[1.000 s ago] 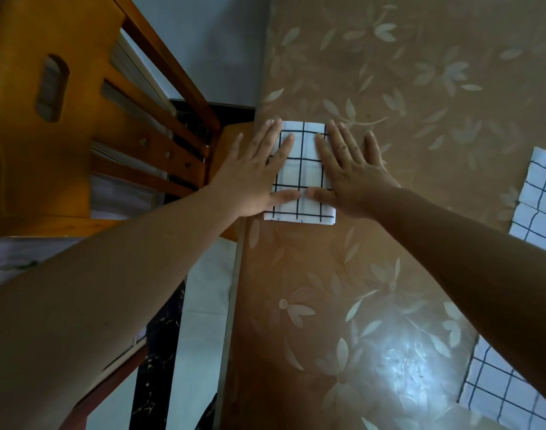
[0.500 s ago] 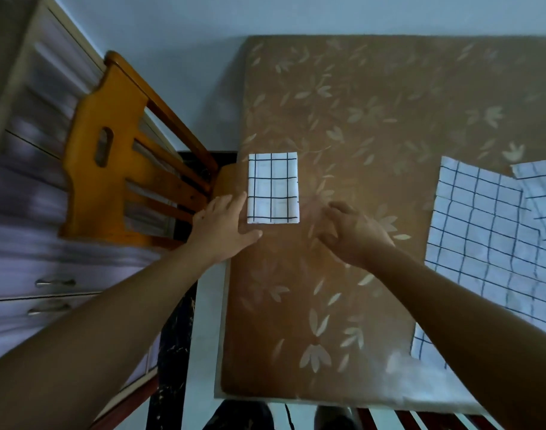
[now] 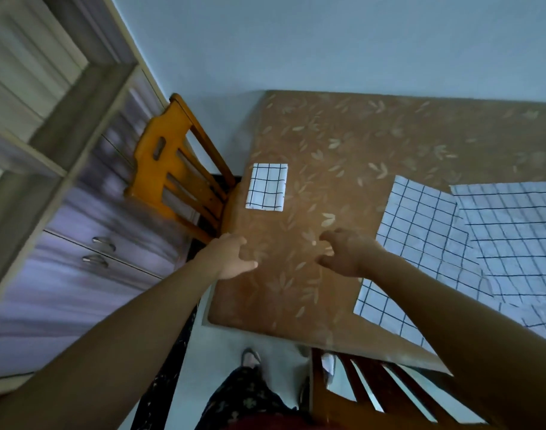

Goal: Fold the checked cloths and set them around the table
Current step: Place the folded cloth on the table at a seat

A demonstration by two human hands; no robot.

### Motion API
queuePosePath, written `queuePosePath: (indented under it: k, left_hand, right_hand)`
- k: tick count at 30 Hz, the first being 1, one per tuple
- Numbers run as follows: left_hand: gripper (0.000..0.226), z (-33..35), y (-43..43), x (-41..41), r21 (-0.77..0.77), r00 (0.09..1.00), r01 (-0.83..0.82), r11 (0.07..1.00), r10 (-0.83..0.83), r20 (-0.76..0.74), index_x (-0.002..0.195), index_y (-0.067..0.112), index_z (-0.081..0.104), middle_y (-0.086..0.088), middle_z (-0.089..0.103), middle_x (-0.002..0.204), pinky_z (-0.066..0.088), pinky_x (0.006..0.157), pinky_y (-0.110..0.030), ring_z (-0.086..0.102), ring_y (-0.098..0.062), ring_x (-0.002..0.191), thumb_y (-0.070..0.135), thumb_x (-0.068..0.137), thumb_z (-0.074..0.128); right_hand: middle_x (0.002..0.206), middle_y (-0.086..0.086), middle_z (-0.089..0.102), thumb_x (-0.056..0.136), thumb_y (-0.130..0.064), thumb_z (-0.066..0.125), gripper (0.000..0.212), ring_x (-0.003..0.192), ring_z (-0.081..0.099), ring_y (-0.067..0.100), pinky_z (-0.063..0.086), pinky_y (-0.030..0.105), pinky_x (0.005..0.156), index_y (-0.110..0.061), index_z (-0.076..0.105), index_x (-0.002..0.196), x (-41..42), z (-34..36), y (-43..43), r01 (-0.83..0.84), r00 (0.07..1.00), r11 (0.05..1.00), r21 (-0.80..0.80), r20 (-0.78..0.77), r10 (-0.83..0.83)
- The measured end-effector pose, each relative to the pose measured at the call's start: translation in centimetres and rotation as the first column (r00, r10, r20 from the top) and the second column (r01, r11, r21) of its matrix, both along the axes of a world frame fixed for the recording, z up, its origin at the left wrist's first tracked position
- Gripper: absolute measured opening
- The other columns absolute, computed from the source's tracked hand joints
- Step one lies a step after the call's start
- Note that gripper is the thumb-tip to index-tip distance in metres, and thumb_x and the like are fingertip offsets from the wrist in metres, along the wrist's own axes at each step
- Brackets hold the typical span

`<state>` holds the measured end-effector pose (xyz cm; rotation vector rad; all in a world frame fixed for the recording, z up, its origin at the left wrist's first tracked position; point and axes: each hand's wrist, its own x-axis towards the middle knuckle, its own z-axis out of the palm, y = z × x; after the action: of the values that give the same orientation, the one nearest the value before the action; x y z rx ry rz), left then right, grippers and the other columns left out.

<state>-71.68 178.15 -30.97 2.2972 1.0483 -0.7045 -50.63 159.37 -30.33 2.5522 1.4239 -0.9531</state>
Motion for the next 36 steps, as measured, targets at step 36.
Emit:
queuePosePath:
  k: [36]
  left_hand:
    - [0.075,-3.5,-25.9,13.8,-0.011,0.871,0.488,0.873,-0.486,0.069,0.156,0.021,0.034,-0.001,0.030,0.160,0.040,0.103,-0.033,0.042,-0.023,0.139,0.041,0.093,0.069]
  right_hand:
    - [0.156,0.004,0.042,0.092,-0.061,0.061,0.077,0.138,0.047,0.028,0.049,0.049,0.106,-0.027,0.034,0.156,5.6,-3.0,-33.4,0.376,0.926,0.920,-0.107,0.077,-0.369]
